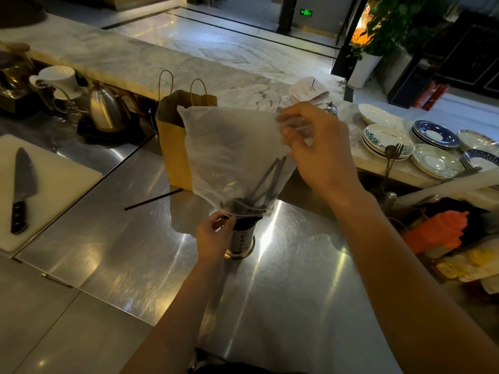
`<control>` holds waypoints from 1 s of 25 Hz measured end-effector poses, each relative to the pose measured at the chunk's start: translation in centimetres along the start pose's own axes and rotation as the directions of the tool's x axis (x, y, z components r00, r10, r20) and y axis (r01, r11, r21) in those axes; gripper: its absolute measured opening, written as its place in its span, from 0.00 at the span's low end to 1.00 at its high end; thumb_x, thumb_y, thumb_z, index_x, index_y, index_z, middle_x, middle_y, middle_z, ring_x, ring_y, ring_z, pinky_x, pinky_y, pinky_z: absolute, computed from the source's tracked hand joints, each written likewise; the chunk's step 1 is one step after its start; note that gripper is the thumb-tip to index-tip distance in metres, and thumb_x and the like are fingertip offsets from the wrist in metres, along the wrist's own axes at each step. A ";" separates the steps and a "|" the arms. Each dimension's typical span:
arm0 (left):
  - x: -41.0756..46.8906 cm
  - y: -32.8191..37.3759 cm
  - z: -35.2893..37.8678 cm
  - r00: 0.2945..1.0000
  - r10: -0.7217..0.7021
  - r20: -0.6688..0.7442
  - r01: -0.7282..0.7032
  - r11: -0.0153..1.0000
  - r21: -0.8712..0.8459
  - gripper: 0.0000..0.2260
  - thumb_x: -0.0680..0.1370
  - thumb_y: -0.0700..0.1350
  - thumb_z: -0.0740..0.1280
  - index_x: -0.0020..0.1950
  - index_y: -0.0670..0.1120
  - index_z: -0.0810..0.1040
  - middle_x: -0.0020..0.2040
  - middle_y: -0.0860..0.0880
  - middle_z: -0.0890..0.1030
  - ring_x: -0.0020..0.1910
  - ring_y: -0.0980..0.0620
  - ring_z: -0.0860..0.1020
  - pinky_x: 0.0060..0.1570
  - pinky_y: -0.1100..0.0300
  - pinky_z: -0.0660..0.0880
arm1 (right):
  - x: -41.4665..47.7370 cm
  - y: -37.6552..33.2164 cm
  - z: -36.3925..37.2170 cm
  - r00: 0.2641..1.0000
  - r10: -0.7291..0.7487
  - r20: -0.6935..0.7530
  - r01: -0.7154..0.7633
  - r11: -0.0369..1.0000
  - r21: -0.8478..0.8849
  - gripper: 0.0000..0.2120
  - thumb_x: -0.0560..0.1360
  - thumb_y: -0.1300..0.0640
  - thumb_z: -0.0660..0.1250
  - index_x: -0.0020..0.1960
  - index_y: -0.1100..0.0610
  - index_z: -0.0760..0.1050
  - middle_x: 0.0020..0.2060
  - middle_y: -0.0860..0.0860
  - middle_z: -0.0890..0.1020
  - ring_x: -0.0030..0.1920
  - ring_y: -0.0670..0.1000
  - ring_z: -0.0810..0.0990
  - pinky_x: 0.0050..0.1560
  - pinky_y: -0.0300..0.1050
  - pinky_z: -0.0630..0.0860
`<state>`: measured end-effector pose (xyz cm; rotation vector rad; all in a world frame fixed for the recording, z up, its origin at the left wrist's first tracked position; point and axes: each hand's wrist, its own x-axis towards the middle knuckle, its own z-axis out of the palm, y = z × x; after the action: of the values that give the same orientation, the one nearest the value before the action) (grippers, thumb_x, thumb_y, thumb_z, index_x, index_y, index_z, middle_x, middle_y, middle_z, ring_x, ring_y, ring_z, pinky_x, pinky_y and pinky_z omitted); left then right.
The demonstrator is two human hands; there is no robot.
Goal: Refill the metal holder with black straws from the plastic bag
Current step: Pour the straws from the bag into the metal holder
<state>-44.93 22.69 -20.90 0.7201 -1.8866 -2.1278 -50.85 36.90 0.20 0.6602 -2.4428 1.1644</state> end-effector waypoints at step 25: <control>0.2 -0.5 0.1 0.998 0.009 -0.064 -0.004 0.997 0.071 0.14 0.75 0.42 0.72 0.60 0.47 0.80 0.57 0.46 0.84 0.60 0.47 0.80 0.65 0.41 0.72 | 0.4 -0.4 0.1 0.998 -0.004 -0.061 0.008 0.998 0.063 0.07 0.78 0.62 0.65 0.52 0.52 0.79 0.44 0.42 0.81 0.45 0.42 0.83 0.45 0.32 0.79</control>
<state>-45.08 22.75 -21.45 0.7855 -1.9368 -2.0178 -50.94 36.46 0.61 0.6407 -2.3607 1.2458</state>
